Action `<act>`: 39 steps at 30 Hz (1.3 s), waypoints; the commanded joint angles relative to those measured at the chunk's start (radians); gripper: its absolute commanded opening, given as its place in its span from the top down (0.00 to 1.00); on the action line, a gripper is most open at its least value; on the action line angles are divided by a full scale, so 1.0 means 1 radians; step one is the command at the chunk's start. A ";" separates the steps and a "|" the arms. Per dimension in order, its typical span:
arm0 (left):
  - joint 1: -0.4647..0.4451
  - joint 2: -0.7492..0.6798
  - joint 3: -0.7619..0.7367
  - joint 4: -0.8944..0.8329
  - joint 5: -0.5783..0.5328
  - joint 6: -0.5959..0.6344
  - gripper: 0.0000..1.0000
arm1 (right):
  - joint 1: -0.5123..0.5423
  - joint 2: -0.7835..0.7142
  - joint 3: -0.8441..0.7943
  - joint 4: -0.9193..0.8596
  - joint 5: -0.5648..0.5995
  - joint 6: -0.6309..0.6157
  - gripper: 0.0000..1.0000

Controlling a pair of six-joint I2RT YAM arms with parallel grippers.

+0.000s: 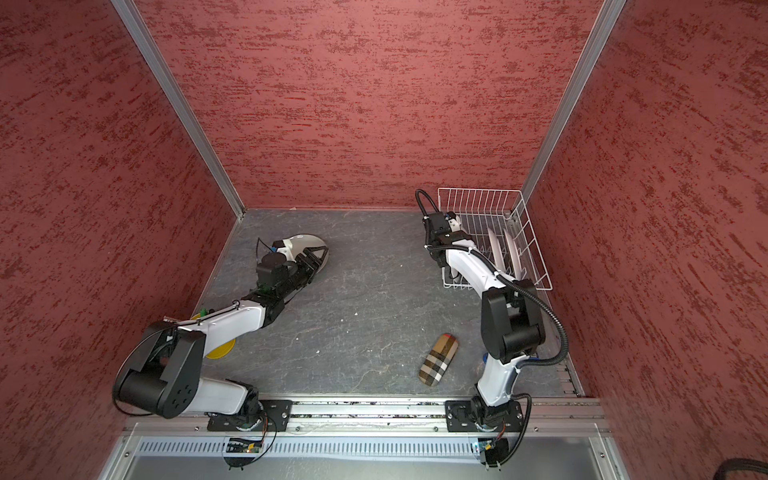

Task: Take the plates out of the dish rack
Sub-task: 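Close the right gripper on the printed orange-sunburst plate in the rack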

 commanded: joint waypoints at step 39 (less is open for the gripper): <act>-0.026 -0.009 0.025 -0.002 0.012 0.009 0.24 | 0.078 -0.035 0.086 0.040 0.185 -0.158 1.00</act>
